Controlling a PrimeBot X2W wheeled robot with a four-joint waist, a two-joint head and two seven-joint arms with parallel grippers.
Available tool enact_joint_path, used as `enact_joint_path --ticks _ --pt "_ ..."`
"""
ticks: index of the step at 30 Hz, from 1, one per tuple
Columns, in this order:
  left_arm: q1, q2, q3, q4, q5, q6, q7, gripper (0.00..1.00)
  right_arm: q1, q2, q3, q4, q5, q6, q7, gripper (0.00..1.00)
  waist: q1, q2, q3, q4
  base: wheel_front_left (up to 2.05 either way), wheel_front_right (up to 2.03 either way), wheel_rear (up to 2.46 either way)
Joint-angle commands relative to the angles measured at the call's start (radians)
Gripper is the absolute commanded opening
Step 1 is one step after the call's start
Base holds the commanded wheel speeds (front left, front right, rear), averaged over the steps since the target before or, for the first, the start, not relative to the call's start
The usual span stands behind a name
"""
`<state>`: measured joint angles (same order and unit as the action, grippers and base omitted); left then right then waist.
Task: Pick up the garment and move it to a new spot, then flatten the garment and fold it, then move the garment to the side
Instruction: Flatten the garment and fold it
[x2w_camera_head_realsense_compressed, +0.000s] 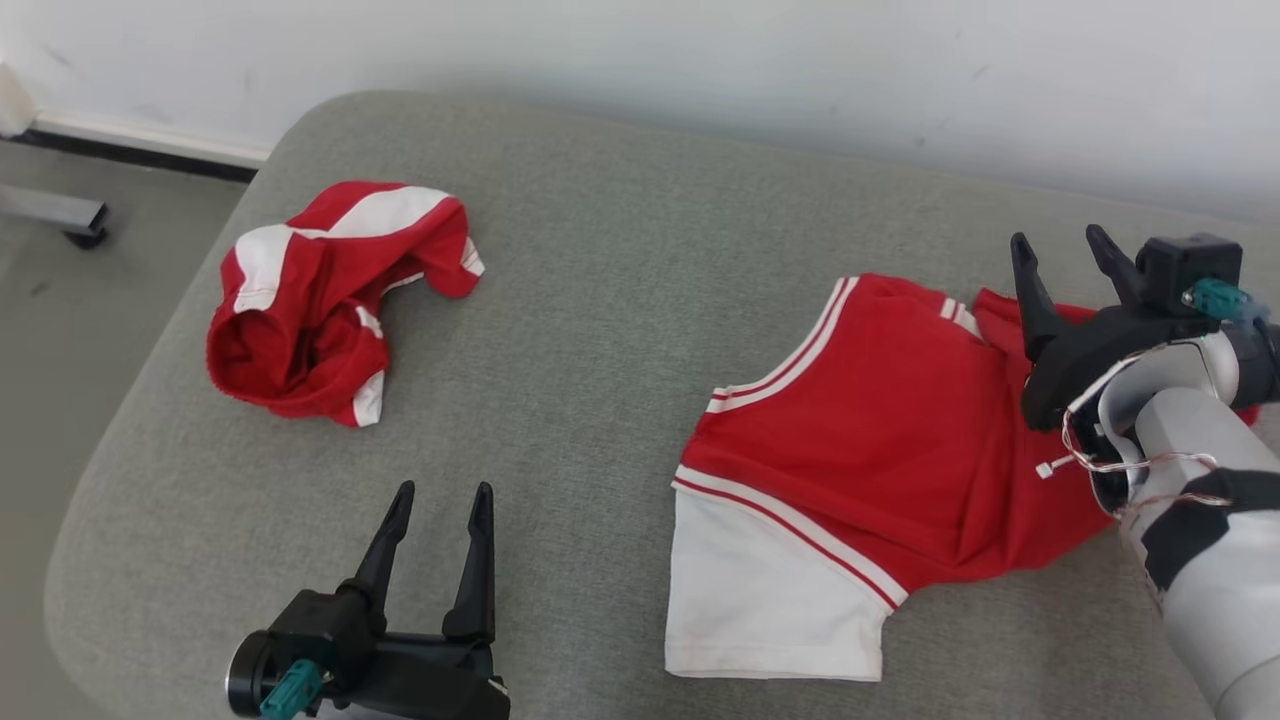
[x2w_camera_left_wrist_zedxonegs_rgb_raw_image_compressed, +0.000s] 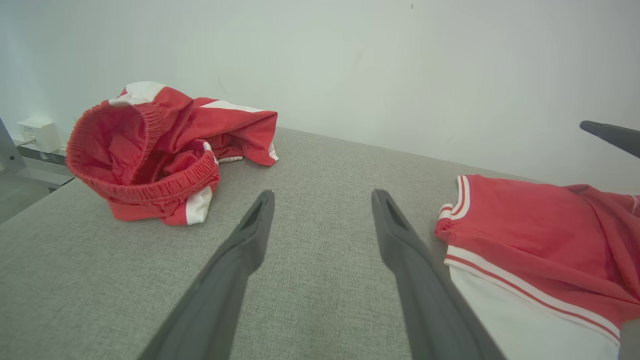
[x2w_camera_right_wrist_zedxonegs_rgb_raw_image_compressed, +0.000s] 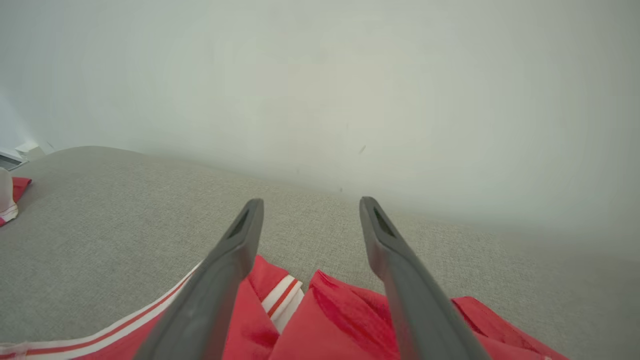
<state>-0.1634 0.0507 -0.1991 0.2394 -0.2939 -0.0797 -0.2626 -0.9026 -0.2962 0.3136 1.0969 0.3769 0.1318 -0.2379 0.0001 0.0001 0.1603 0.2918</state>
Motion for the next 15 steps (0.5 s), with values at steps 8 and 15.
enact_joint_path --ticks 8,15 --pt "0.045 0.000 0.032 -0.011 0.019 -0.002 -0.003 1.00 0.175 -0.110 0.052 -0.119 0.132 -0.002 -0.026 1.00 -0.0001 -0.0001 -0.055 -0.099 0.00 0.00 0.00" --pt "0.043 0.000 0.047 -0.022 0.028 -0.007 -0.003 1.00 0.278 -0.176 0.069 -0.128 0.205 -0.002 -0.024 1.00 -0.0001 -0.0001 -0.042 -0.127 0.00 0.00 0.00"
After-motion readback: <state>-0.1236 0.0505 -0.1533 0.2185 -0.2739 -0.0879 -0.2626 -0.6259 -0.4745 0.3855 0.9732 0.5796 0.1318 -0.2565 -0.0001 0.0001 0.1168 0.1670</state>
